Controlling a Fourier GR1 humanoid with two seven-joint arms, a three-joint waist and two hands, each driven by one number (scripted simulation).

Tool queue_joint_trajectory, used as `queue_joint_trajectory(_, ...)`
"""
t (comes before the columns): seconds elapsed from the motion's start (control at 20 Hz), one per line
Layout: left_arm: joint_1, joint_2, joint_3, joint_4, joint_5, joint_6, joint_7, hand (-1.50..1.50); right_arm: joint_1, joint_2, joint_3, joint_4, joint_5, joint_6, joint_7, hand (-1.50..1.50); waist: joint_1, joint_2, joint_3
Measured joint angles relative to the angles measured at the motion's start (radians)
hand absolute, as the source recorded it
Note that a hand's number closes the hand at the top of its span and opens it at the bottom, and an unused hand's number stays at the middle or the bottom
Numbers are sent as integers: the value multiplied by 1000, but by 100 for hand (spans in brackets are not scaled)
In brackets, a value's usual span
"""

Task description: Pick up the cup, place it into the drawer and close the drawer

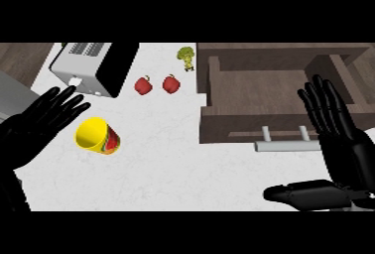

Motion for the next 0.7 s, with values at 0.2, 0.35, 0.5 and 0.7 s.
queue_joint_trajectory(0.2, -118, 47, 39, 251, 2, -132, -12, -150, -43, 0, -7, 37, -4, 3, 16, -150, 1, -5, 1)
queue_joint_trajectory(0.35, -189, 37, 60, 423, -95, -196, -64, -150, -89, -12, -26, 61, -17, 14, 21, -150, -2, -5, 1)
queue_joint_trajectory(0.5, -234, 24, 78, 547, -230, -214, -133, -150, -117, -15, -40, 92, -23, 19, 17, -150, -1, -6, 0)
queue_joint_trajectory(0.7, -295, 28, 95, 707, -394, -204, -234, -150, -153, -36, -70, 114, -44, 38, 16, -150, -5, -5, 0)
